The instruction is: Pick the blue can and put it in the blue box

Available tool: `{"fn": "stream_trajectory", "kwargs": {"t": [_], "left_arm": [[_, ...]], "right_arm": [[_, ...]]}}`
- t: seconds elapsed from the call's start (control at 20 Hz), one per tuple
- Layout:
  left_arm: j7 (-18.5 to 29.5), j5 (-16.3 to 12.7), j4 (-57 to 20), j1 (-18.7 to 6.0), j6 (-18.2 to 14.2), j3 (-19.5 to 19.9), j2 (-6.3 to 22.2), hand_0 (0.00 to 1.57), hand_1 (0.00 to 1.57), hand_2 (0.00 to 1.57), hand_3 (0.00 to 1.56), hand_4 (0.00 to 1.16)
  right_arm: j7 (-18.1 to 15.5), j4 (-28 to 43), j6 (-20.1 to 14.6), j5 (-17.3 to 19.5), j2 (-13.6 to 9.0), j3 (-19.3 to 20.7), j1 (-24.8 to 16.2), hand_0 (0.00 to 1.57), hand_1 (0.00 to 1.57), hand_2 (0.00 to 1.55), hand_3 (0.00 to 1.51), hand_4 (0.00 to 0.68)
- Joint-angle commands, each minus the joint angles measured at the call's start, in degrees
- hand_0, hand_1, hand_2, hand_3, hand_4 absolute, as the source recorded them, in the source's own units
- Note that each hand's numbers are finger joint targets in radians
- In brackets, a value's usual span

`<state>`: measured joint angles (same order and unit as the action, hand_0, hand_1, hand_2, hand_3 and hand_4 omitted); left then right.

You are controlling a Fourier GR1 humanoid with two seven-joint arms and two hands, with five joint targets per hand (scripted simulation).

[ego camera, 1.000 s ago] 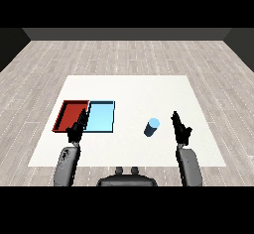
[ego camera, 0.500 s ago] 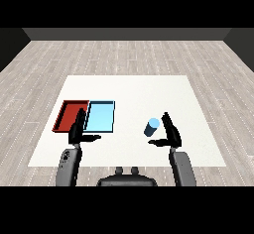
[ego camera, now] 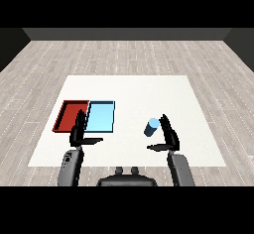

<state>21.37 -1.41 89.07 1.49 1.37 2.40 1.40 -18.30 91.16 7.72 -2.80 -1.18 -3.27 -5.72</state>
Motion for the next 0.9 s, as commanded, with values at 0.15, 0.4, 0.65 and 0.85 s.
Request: {"fn": "stream_trajectory", "kwargs": {"t": [0.15,0.4,0.65,0.85], "left_arm": [[1.4,-0.8,0.9,1.1,0.8,0.6,1.1,0.00,0.00,0.00,0.00,0.00],[-1.9,0.6,4.9,1.8,-1.2,-1.3,0.0,0.00,0.00,0.00,0.00,0.00],[1.2,-2.3,-3.6,-3.3,1.4,2.5,2.0,0.00,0.00,0.00,0.00,0.00],[2.3,2.5,1.9,1.8,-2.4,-1.3,-0.4,0.00,0.00,0.00,0.00,0.00]], "right_arm": [[0.7,-1.2,-0.7,-0.3,0.8,0.5,3.0,0.00,0.00,0.00,0.00,0.000],[-3.3,-3.6,0.4,0.9,-0.7,1.6,0.6,0.00,0.00,0.00,0.00,0.000],[0.0,-3.8,2.5,-3.0,-2.6,4.9,2.7,0.00,0.00,0.00,0.00,0.000],[-1.6,-8.2,2.6,-3.2,-2.4,5.9,4.5,0.00,0.00,0.00,0.00,0.000]]}}
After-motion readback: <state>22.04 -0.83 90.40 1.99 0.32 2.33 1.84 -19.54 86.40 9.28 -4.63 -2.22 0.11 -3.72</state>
